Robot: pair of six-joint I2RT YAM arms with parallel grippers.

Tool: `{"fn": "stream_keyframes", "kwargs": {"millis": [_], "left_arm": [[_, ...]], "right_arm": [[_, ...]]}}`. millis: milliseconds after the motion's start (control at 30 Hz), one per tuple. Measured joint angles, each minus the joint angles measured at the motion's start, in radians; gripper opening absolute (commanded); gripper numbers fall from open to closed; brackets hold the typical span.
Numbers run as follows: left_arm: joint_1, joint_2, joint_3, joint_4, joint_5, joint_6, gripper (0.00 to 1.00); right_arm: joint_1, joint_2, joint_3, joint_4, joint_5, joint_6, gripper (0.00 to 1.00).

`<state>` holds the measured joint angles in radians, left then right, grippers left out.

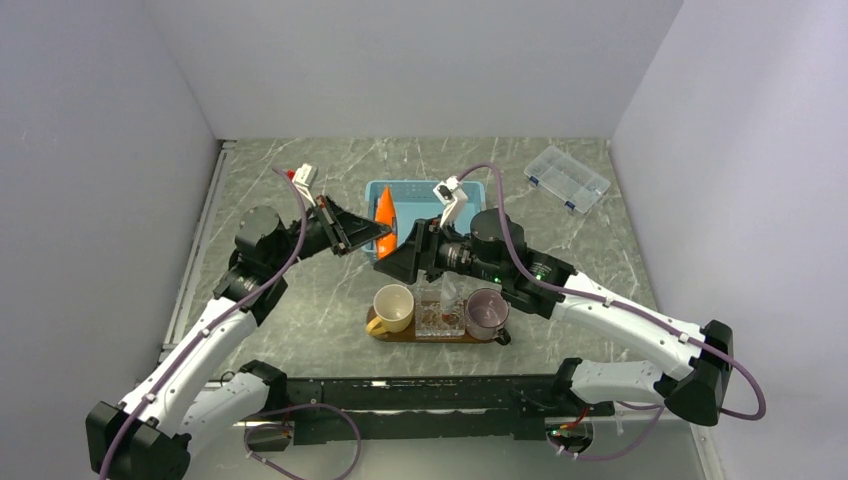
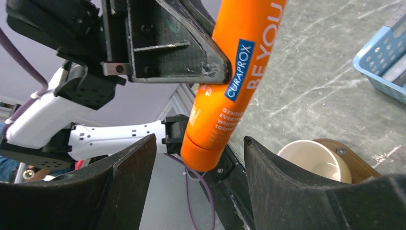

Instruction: Prepare toiletry sets of a toothbrush and toothpaste on the tray

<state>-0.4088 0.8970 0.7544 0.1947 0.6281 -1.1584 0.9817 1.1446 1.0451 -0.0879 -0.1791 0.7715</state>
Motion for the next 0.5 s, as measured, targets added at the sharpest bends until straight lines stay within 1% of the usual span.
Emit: {"fn": "stream_keyframes", "kwargs": {"millis": [233, 500], "left_arm": [[0.000, -0.008, -0.010, 0.011, 0.004, -0.014, 0.00], [0.000, -0.010, -0.021, 0.050, 0.014, -0.034, 0.00]], "right_arm": [[0.010, 0.002, -0.010, 0.044, -0.001, 0.018, 0.60], [0.012, 0.008, -0.014, 0.061, 0.006, 0.026, 0.42]]}}
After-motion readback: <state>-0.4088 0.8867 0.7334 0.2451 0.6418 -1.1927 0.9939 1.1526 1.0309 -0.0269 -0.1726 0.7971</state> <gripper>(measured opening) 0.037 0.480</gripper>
